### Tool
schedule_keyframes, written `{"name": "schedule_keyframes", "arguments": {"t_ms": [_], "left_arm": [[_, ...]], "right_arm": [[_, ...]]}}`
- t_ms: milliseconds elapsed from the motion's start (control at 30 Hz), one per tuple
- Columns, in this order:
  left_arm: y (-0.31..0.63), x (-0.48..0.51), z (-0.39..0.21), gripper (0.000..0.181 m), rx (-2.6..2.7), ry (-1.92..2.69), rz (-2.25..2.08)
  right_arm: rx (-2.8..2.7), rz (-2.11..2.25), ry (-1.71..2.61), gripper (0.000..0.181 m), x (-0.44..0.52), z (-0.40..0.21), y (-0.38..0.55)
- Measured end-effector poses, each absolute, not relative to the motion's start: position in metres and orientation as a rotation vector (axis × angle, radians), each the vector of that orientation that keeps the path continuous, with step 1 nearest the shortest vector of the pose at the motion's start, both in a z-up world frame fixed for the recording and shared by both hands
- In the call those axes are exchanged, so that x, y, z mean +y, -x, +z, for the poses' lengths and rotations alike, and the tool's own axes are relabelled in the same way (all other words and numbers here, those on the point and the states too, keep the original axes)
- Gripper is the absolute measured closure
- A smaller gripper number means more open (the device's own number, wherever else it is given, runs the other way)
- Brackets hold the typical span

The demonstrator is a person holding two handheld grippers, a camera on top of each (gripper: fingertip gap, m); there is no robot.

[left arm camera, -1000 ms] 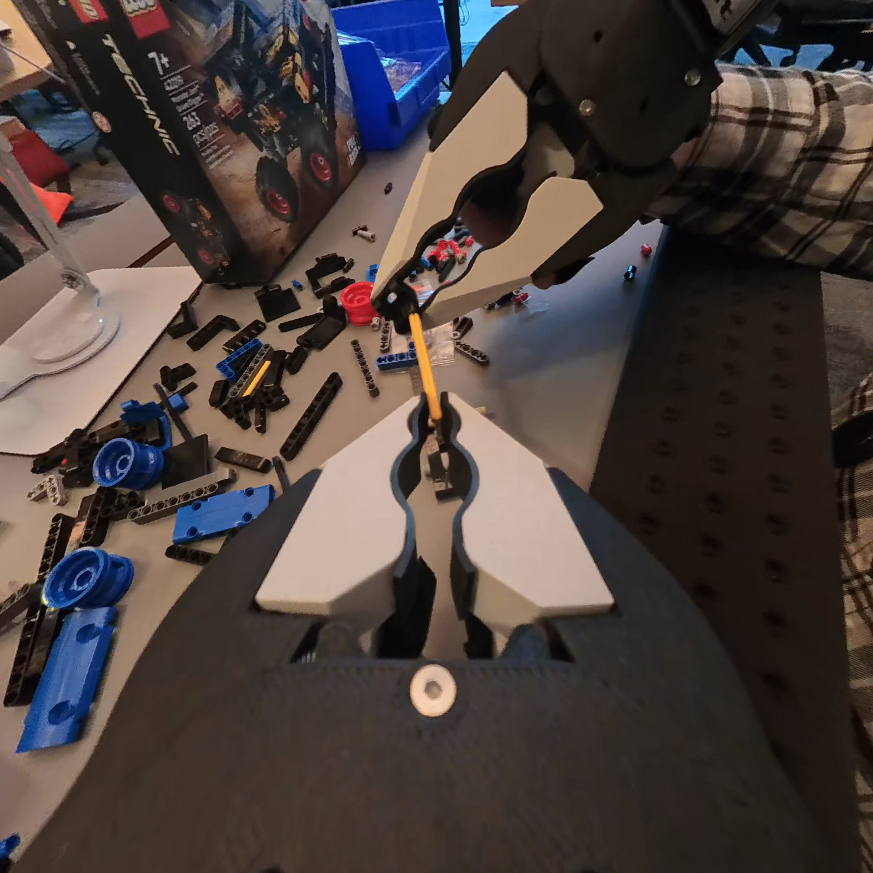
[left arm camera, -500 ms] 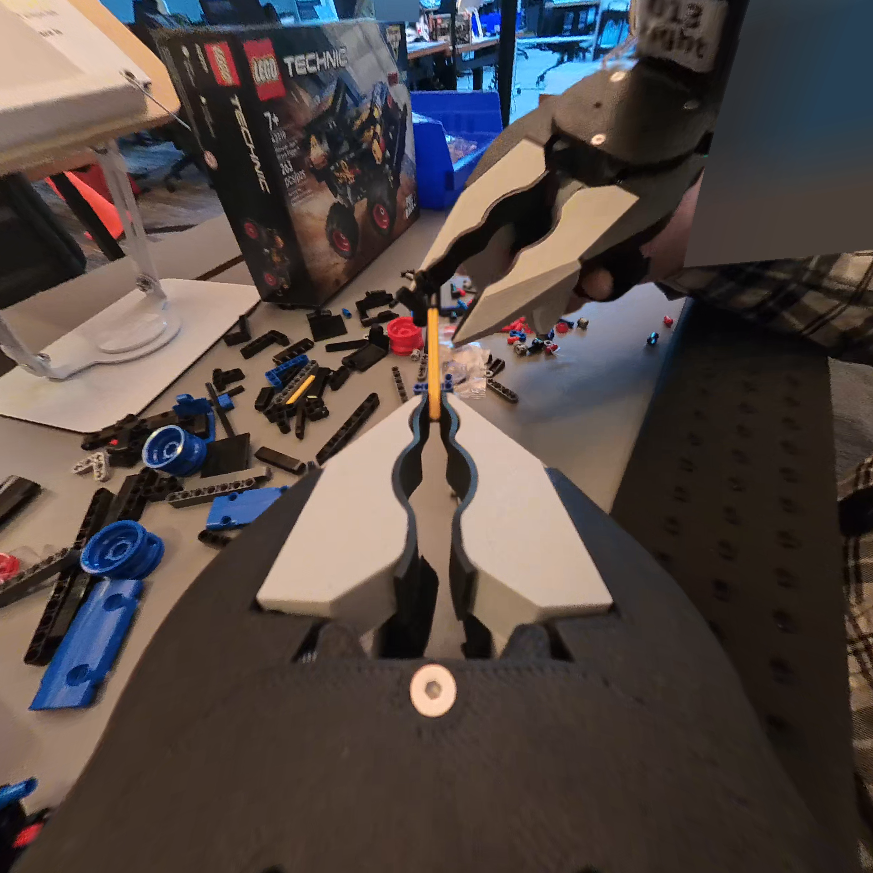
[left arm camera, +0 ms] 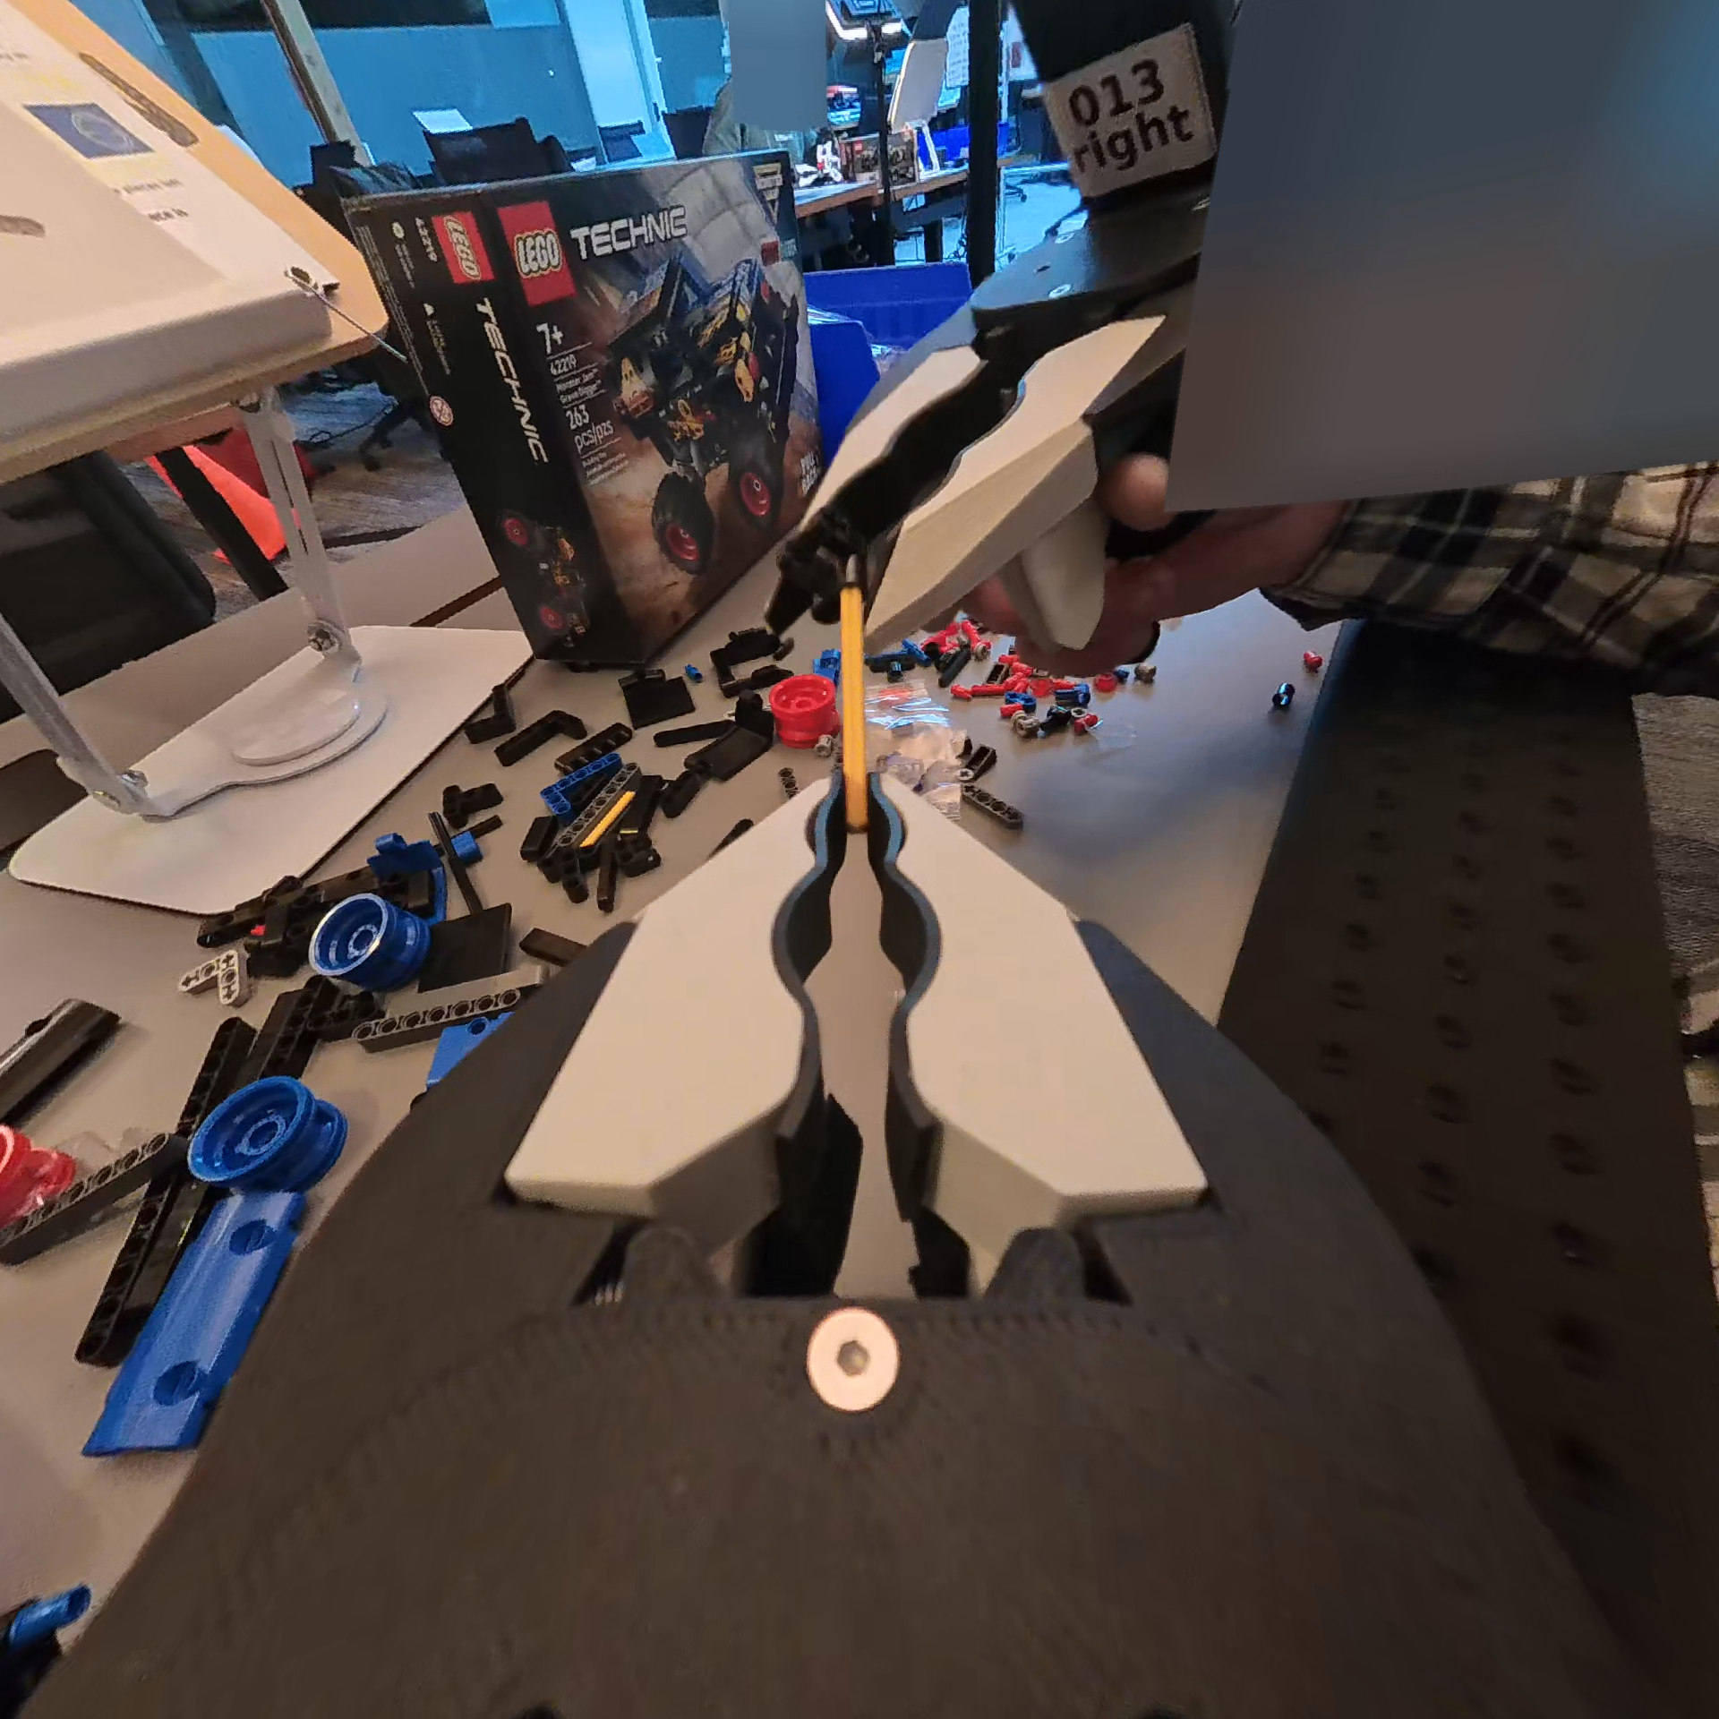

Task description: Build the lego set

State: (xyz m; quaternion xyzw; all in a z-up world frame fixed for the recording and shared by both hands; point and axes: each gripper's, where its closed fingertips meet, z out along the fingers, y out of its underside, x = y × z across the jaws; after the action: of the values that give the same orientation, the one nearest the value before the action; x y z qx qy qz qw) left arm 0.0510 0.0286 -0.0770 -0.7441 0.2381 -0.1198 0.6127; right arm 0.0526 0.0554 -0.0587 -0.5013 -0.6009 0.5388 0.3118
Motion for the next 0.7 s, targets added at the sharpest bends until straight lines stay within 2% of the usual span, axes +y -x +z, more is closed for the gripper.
{"name": "schedule_keyframes", "arguments": {"t_ms": [67, 300, 367, 433, 500, 700], "left_arm": [[-0.051, 0.028, -0.076, 0.179, 0.550, 1.709, -0.265], [-0.050, 0.030, -0.082, 0.178, 0.561, 1.731, -0.235], [-0.048, 0.032, -0.085, 0.177, 0.561, 1.747, -0.215], [-0.045, 0.033, -0.084, 0.178, 0.540, 1.750, -0.205], [-0.043, 0.034, -0.084, 0.178, 0.529, 1.755, -0.191], [-0.046, 0.038, -0.095, 0.176, 0.541, 1.810, -0.192]], "right_arm": [[-1.581, 1.435, 1.316, 0.155, 0.054, -0.055, -0.052], [-1.621, 1.522, 1.277, 0.173, 0.045, -0.042, -0.049], [-1.649, 1.526, 1.284, 0.173, 0.045, -0.043, -0.046], [-1.661, 1.560, 1.288, 0.163, 0.043, -0.041, -0.042], [-1.671, 1.585, 1.297, 0.161, 0.042, -0.039, -0.037], [-1.701, 1.653, 1.274, 0.169, 0.027, -0.039, -0.025]]}}
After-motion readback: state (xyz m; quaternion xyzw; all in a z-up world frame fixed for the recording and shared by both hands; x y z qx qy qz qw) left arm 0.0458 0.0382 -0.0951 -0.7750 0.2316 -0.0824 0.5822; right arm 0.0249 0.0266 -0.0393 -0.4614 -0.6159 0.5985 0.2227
